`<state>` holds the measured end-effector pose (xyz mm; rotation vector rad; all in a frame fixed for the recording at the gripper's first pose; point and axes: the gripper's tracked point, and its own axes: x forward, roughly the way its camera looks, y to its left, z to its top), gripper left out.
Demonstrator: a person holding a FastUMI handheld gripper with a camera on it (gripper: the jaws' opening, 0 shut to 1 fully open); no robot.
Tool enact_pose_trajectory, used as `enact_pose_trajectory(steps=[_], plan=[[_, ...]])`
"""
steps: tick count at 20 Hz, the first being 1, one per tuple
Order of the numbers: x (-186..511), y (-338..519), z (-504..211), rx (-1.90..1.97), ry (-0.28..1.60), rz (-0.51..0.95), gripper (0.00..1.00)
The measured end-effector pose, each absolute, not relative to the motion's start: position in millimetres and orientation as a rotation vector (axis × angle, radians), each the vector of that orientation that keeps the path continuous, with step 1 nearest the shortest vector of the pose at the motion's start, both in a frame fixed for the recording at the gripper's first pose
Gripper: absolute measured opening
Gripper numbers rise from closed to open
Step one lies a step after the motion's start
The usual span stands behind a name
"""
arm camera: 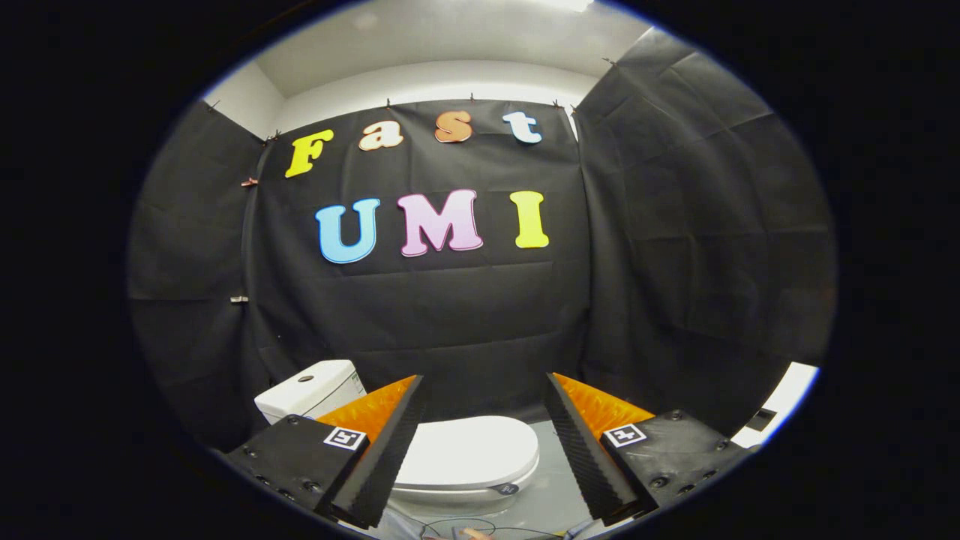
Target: Open the toilet lid.
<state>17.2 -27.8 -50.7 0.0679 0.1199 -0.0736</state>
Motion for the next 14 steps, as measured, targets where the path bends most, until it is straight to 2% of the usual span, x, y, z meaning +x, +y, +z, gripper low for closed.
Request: enact_pose_trajectory(steps=[4,14], plan=[[31.4,-42.2,-96.6,0.194,0.185,-0.068,0.99],[73.4,-77.3,-284.6,0.415,0.462,-0.107,0.98]])
